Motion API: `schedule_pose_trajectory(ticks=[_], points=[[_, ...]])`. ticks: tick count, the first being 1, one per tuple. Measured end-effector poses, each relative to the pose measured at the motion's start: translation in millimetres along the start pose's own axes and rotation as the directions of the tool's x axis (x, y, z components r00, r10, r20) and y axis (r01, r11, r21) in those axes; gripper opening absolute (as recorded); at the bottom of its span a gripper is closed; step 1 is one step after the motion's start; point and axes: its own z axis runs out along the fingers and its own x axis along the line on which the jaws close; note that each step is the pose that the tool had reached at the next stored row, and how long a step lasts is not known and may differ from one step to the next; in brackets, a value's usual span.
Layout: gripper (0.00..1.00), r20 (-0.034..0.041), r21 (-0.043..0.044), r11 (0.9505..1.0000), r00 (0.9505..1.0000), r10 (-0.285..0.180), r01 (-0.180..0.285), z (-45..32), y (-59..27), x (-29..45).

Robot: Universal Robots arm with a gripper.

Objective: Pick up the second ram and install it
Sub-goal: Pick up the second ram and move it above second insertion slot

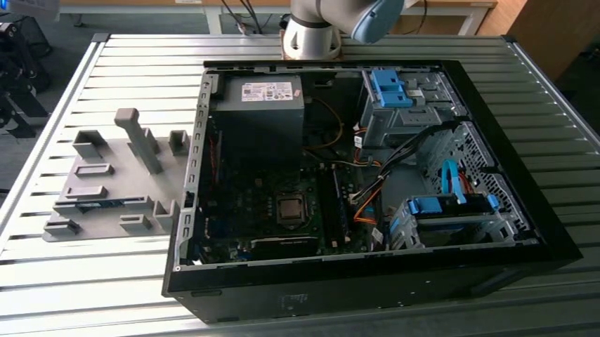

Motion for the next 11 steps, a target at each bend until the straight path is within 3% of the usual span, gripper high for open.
schedule_pose_trajectory(ticks=[11], points=[[0.42,-0.0001,0.0057,1.0,1.0,0.0,0.0,4.7,-0.2,0.1]])
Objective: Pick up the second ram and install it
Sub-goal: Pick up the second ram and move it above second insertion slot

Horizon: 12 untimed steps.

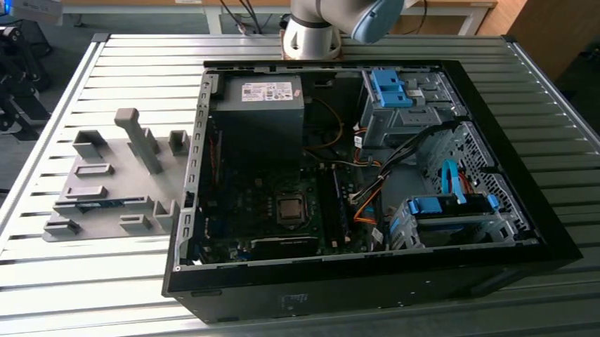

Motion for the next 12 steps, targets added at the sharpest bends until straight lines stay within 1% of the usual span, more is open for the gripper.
schedule_pose_trajectory(ticks=[2,12], points=[[0.42,0.0001,0.0001,1.0,1.0,0.0,0.0,2.1,-0.1,0.1],[0.42,0.0002,0.0002,1.0,1.0,0.0,0.0,2.5,-0.1,0.1]])
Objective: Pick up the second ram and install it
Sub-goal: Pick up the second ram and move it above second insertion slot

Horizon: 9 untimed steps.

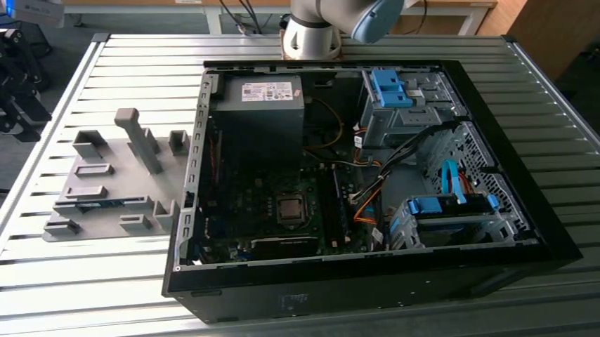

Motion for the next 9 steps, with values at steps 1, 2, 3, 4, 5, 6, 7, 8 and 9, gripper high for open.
schedule_pose_trajectory(ticks=[1,2,3,4,5,6,7,8,9], points=[[0.42,-0.0005,0.0003,1.0,1.0,0.001,-0.001,0.7,-0.1,0.0],[0.42,-0.0026,0.0006,1.0,1.0,0.005,-0.005,1.7,0.0,0.1],[0.42,-0.0049,0.0008,1.0,0.9999,0.01,-0.01,3.0,0.0,0.1],[0.42,-0.0063,0.0013,0.9999,0.9999,0.013,-0.013,4.5,-0.1,0.2],[0.42,-0.0065,0.0017,0.9999,0.9999,0.015,-0.015,6.4,-0.2,0.5],[0.42,-0.0066,0.0018,0.9999,0.9998,0.017,-0.017,8.2,-0.2,1.3],[0.42,-0.0066,0.0019,0.9999,0.9998,0.017,-0.017,10.0,-0.2,2.1],[0.42,-0.0067,0.0019,0.9999,0.9998,0.017,-0.017,11.8,-0.3,3.0],[0.42,-0.0067,0.0018,0.9999,0.9998,0.017,-0.017,13.5,-0.3,3.8]])
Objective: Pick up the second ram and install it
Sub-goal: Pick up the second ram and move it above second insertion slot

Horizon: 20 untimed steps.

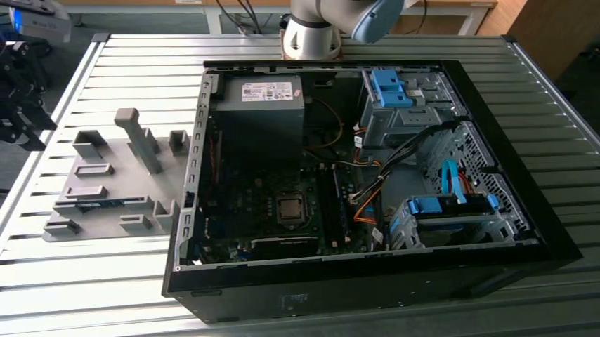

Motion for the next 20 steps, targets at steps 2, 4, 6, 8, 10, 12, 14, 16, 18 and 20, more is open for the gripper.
schedule_pose_trajectory(ticks=[2,4,6,8,10,12,14,16,18,20], points=[[0.42,0.0001,0.0001,1.0,1.0,0.0,0.0,3.6,-0.1,1.6],[0.42,-0.0001,-0.0001,1.0,1.0,0.0,0.0,7.1,-0.3,3.9],[0.42,0.0,0.0001,1.0,1.0,0.0,0.0,10.8,-0.4,6.5],[0.42,0.0002,0.0002,1.0,1.0,0.0,0.0,14.5,-0.6,8.6],[0.42,0.0,0.0006,1.0,1.0,0.0,0.0,16.8,-0.7,8.8],[0.42,-0.0002,0.0004,1.0,1.0,0.0,0.0,16.8,-0.6,8.9],[0.42,-0.0002,0.0005,1.0,1.0,0.0,0.0,16.9,-0.7,8.9],[0.42,-0.0003,0.0006,1.0,1.0,0.0,0.0,17.0,-0.7,8.9],[0.42,-0.0009,0.0008,1.0,1.0,0.0,0.0,17.1,-0.7,8.9],[0.42,-0.0021,0.0029,1.0,1.0,0.0,0.0,17.7,-0.7,8.9]])
